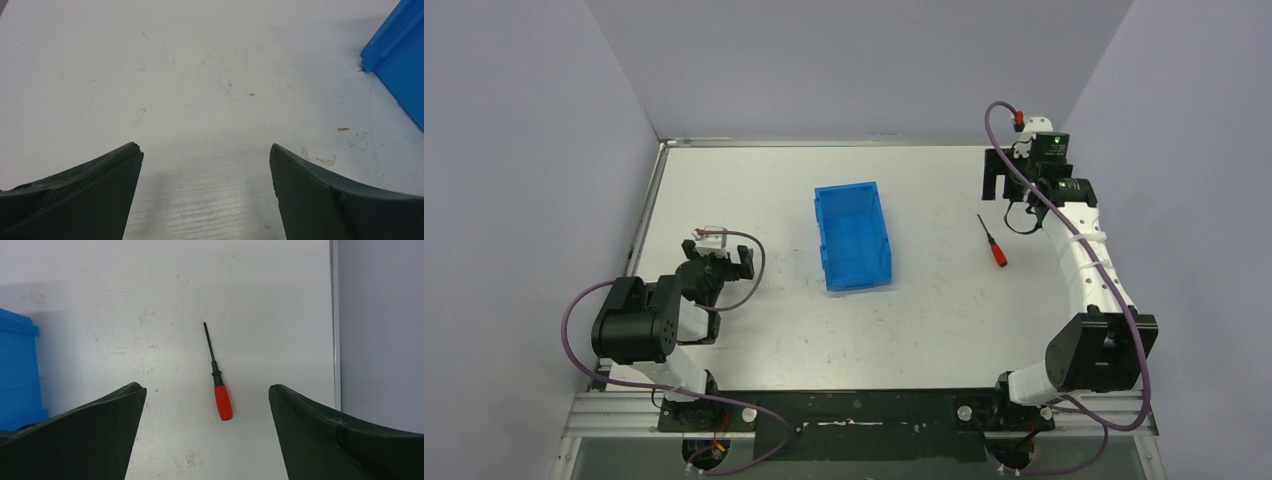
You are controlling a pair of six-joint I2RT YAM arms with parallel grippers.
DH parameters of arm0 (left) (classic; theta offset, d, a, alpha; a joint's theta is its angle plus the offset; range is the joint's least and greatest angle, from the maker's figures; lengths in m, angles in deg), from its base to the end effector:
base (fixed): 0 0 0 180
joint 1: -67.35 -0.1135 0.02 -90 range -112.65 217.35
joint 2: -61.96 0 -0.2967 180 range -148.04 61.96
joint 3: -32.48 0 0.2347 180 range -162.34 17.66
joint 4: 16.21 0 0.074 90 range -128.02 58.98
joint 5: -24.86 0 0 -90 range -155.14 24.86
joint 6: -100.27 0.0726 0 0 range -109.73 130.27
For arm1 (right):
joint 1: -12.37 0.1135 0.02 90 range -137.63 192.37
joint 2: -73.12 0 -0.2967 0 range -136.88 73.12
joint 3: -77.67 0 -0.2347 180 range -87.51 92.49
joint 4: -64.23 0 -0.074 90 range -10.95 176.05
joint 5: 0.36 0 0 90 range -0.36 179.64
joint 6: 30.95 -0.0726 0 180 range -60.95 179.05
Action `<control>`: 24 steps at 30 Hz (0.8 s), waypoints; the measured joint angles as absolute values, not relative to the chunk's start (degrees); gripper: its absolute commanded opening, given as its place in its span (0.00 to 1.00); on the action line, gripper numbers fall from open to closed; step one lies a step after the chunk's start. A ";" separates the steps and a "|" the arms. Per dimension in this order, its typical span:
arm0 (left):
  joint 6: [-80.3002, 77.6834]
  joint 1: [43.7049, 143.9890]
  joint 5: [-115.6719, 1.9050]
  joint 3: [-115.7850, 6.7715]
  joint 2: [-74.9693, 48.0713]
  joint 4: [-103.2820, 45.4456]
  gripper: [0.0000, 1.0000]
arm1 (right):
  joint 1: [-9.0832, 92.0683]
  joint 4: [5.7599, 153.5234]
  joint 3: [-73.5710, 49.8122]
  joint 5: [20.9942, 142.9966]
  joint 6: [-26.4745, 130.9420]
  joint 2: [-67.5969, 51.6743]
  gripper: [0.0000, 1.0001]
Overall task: Put the screwdriver in the bin
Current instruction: Pick up the screwdriver from the center of the board.
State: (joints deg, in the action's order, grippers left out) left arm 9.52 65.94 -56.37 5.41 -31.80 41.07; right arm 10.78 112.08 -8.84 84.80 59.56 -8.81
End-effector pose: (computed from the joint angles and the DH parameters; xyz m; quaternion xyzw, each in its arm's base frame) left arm 0.2763 -0.0043 0.1702 0.0351 0.7613 -0.0546 0.6452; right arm 0.3263 -0.0029 0.3677 -0.0107 0.8915 0.0294 0.4519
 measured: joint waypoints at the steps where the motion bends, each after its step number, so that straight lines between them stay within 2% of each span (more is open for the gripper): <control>1: 9.52 65.94 -56.37 5.41 -31.80 41.05 0.97 | 10.69 113.22 -8.03 84.71 59.89 -9.60 1.00; 15: 9.52 65.94 -56.37 5.41 -31.80 41.05 0.97 | 9.71 119.38 -6.24 83.96 61.81 -12.07 1.00; 24: 9.52 65.94 -56.37 5.41 -31.80 41.05 0.97 | 7.55 116.39 -11.75 82.24 61.86 -19.41 0.98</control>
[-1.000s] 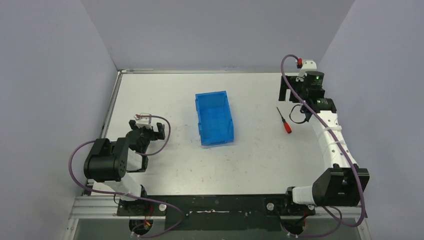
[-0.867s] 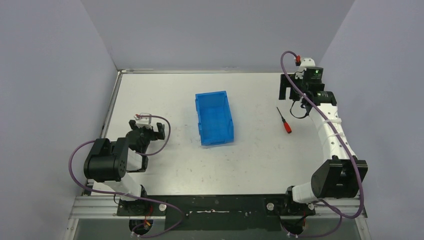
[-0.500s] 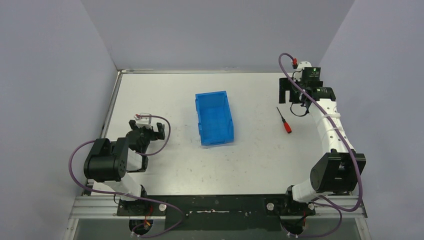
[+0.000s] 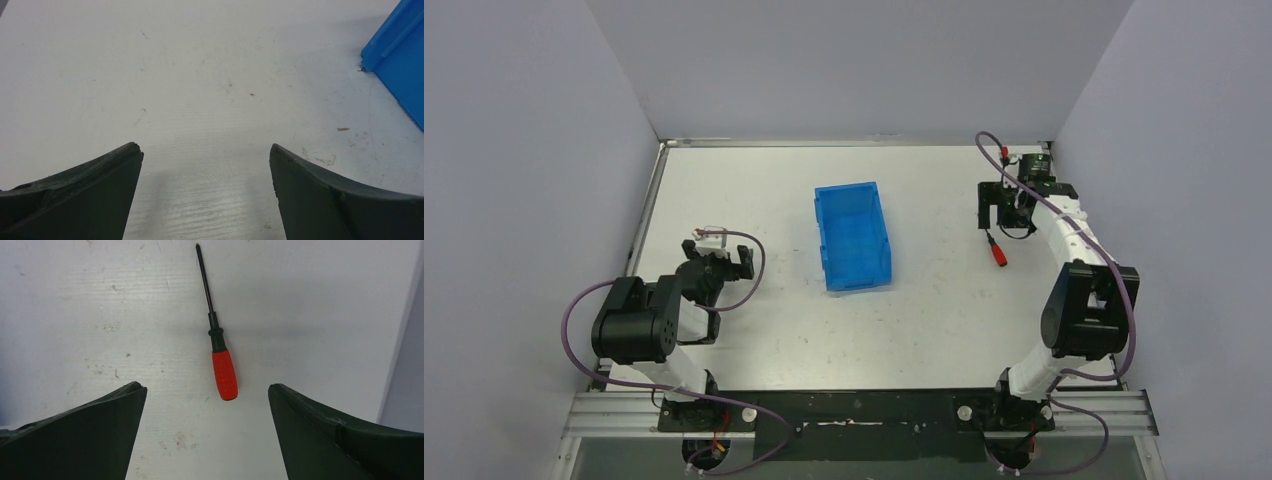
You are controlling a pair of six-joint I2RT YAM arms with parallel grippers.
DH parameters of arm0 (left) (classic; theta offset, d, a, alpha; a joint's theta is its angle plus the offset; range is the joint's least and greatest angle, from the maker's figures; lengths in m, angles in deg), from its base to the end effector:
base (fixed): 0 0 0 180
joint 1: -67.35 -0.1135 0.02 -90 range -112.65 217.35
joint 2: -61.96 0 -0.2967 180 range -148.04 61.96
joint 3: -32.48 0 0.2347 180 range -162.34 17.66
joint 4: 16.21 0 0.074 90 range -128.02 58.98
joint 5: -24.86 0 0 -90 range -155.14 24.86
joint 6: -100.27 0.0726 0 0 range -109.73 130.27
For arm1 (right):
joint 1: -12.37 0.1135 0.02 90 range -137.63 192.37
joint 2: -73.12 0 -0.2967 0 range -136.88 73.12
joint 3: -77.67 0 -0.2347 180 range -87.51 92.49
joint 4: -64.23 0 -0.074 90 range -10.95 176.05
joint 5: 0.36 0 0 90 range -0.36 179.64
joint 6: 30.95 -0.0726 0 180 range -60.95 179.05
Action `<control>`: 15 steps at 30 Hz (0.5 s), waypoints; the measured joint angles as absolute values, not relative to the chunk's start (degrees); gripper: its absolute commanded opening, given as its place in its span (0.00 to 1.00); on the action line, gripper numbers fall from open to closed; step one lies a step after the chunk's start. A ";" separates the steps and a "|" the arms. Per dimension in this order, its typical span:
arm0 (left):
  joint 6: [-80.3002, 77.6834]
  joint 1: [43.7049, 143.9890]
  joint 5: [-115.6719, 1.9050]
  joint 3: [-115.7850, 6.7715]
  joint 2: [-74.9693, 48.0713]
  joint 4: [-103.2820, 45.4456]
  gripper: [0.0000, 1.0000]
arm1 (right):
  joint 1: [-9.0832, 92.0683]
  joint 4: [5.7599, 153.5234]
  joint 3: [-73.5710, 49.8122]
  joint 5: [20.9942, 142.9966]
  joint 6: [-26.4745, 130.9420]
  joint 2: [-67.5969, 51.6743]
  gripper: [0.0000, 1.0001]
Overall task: Put the screwdriver in the bin
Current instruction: Pick up the screwdriver from the center of the board.
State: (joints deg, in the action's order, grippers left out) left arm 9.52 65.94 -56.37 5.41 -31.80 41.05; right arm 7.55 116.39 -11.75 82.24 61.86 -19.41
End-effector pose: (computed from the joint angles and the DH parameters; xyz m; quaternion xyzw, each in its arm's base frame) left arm 0.2763 -0.0043 0.1701 0.0351 0.7614 -0.0546 0.6450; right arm 0.3528 -0.0204 0.2836 -0.0032 0.9496 0.0408 0.3109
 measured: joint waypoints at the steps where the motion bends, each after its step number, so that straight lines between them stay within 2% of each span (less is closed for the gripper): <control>1: 9.52 65.94 -56.37 5.41 -31.80 41.07 0.97 | 7.33 116.10 -12.66 81.91 61.86 -20.55 0.98; 8: 9.50 65.94 -56.37 5.41 -31.80 41.07 0.97 | 5.84 113.26 -17.45 81.12 61.77 -25.29 0.93; 15: 9.52 65.94 -56.37 5.41 -31.80 41.05 0.97 | 5.16 109.83 -18.50 80.75 61.38 -29.62 0.81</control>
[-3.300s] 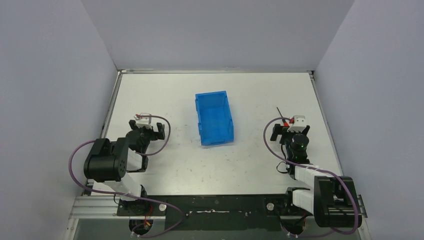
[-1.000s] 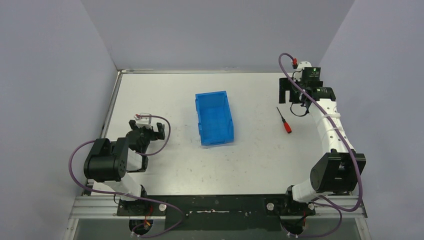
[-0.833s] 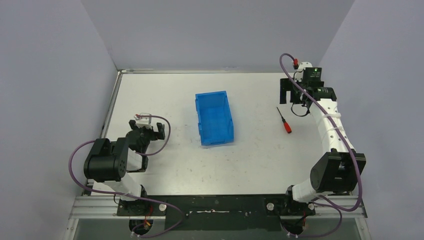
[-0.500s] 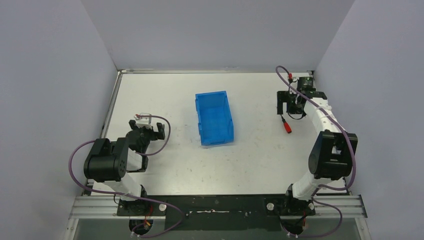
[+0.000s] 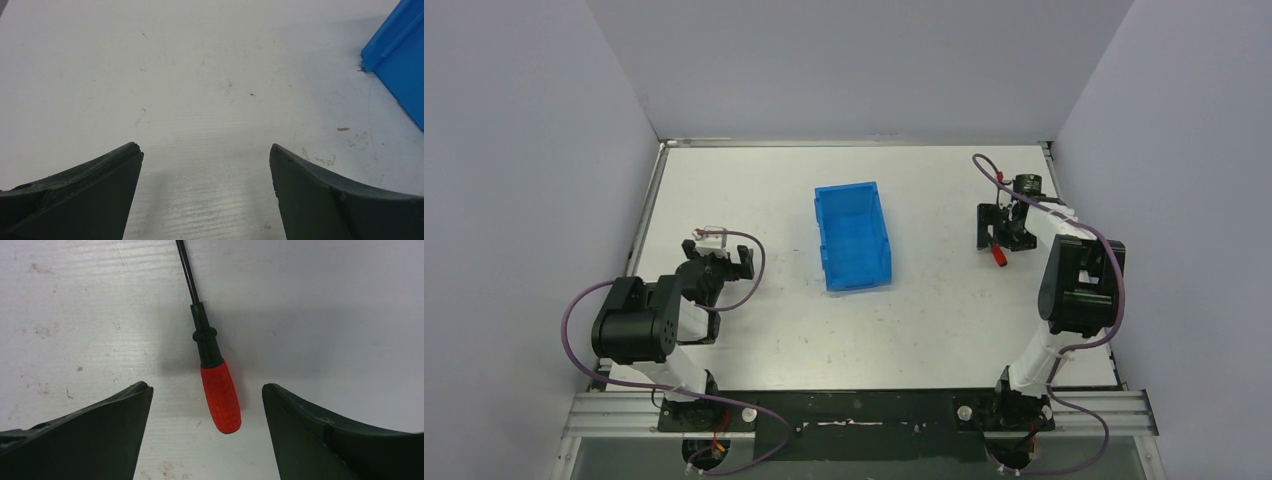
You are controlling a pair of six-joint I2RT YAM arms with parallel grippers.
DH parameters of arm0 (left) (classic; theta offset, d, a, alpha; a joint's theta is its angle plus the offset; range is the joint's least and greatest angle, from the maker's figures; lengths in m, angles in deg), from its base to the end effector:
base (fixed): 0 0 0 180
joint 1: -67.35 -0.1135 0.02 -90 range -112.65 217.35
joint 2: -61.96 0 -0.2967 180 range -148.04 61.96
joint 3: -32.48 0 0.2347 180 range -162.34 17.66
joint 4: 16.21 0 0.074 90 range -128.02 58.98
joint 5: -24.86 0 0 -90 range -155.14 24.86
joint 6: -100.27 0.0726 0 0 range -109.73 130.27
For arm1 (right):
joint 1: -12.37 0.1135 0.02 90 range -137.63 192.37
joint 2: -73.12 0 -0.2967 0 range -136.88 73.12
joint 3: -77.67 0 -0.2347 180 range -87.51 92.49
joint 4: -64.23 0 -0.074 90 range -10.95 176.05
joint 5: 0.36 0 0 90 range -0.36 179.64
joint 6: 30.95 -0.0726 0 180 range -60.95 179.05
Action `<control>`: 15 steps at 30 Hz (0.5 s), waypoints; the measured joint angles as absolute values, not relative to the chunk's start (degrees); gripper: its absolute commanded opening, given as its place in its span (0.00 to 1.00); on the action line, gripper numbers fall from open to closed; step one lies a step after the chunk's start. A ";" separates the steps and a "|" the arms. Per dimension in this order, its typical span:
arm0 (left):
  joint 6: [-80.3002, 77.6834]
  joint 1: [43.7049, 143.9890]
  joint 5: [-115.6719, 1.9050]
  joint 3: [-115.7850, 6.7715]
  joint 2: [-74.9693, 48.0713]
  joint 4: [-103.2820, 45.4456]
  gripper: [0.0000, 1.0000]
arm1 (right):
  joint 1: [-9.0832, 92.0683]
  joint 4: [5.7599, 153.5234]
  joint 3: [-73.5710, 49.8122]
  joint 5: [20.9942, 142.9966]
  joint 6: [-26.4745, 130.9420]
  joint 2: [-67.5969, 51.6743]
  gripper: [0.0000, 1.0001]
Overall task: Put the screwdriver in the bin
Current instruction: Pick up the screwdriver from the center of the board.
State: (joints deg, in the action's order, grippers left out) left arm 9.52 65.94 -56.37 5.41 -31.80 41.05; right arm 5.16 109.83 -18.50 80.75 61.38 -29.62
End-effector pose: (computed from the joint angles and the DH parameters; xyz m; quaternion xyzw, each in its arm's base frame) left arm 0.2763 -0.0043 0.1701 0.0351 0.7614 -0.0546 0.6450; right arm 0.3687 -0.0353 0.1953 0.0243 0.9723 0.0570 0.2255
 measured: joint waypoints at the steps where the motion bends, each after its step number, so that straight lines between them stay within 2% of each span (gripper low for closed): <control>1: 9.50 65.94 -56.37 5.41 -31.80 41.07 0.97 | 5.12 109.55 -18.61 80.69 61.35 -30.23 0.79; 11: 9.52 65.94 -56.37 5.41 -31.80 41.05 0.97 | 4.88 107.86 -18.68 80.16 61.05 -33.58 0.35; 15: 9.52 65.94 -56.37 5.41 -31.80 41.07 0.97 | 4.88 107.86 -18.68 80.18 60.96 -33.55 0.25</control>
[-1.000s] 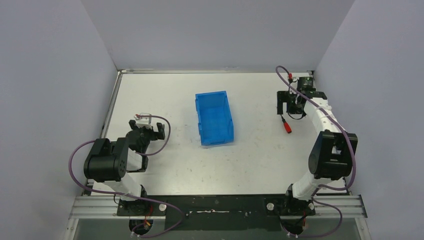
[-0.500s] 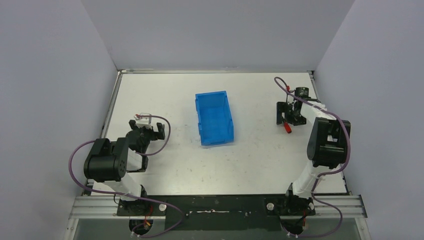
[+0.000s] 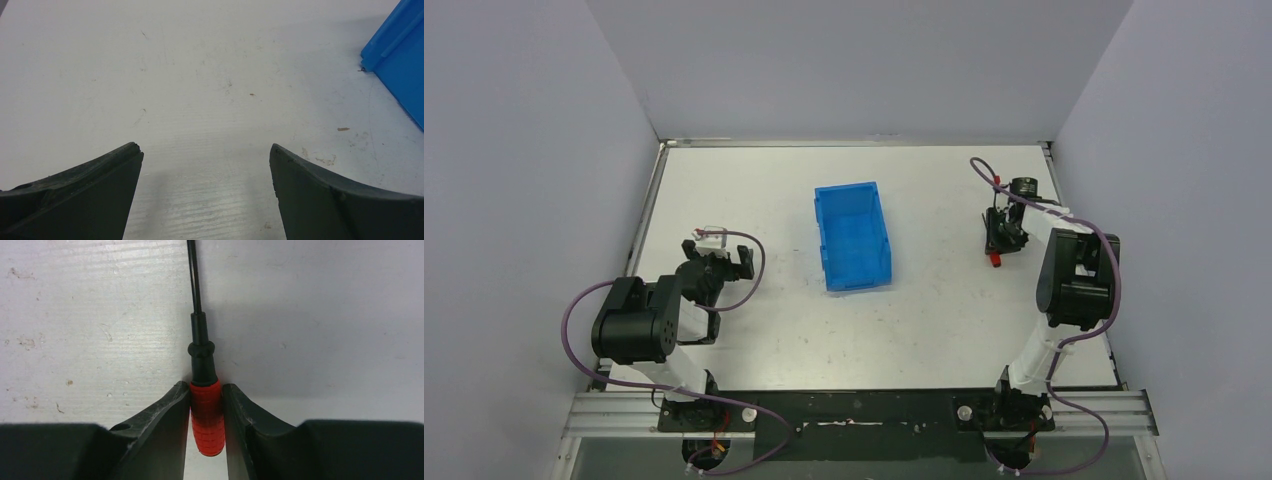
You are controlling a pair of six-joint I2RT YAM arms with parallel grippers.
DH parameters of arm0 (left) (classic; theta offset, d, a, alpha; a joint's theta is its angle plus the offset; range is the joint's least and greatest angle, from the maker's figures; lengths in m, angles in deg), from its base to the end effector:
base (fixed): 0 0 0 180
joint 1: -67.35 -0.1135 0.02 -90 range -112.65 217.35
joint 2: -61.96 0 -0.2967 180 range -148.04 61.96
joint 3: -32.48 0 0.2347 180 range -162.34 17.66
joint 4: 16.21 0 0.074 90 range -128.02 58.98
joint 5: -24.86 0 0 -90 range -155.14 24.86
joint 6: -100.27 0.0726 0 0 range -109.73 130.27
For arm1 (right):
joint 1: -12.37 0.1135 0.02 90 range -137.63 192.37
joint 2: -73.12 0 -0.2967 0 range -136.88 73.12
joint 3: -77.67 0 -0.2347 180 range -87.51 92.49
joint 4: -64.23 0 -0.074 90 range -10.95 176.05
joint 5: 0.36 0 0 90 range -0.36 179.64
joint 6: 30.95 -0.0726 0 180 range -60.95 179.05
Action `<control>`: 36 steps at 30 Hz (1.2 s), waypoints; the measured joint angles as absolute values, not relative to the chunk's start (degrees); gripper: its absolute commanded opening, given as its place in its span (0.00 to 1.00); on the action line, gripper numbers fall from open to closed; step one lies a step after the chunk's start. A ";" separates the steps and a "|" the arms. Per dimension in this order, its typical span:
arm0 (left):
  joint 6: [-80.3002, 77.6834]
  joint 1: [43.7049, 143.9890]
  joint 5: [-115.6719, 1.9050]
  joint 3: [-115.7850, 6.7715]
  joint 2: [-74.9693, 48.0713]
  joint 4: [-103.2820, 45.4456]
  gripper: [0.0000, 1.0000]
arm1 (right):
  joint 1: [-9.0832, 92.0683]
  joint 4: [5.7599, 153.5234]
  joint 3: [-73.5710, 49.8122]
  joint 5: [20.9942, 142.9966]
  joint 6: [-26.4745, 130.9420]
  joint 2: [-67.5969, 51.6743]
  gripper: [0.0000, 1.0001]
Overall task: Put the screwdriver in the bin
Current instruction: Pick up the screwdriver from the center of the board.
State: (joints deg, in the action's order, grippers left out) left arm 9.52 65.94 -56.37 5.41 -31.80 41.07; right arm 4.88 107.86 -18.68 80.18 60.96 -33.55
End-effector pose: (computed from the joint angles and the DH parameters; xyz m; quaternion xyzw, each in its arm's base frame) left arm 0.2763 -0.0043 0.1702 0.0351 0.7613 -0.0546 0.6452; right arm 0.3772 -0.0376 0.1723 0.0308 0.9756 0.0640 0.2076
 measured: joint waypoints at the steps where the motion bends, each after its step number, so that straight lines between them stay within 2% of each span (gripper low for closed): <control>1: 9.52 65.94 -56.37 5.41 -31.80 41.05 0.97 | 4.90 107.84 -18.68 80.25 60.96 -33.55 0.24; 6: 9.52 65.94 -56.37 5.41 -31.80 41.07 0.97 | 4.90 109.22 -18.39 80.86 60.81 -32.90 0.18; 21: 9.52 65.94 -56.37 5.41 -31.80 41.05 0.97 | 6.21 119.32 -4.80 84.60 58.16 -21.55 0.17; 36: 9.52 65.94 -56.37 5.41 -31.80 41.05 0.97 | 19.00 127.84 2.70 93.04 50.23 -20.83 0.17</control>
State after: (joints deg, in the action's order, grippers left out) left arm 9.52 65.94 -56.37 5.41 -31.80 41.05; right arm 19.00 127.84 2.70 93.04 50.23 -20.83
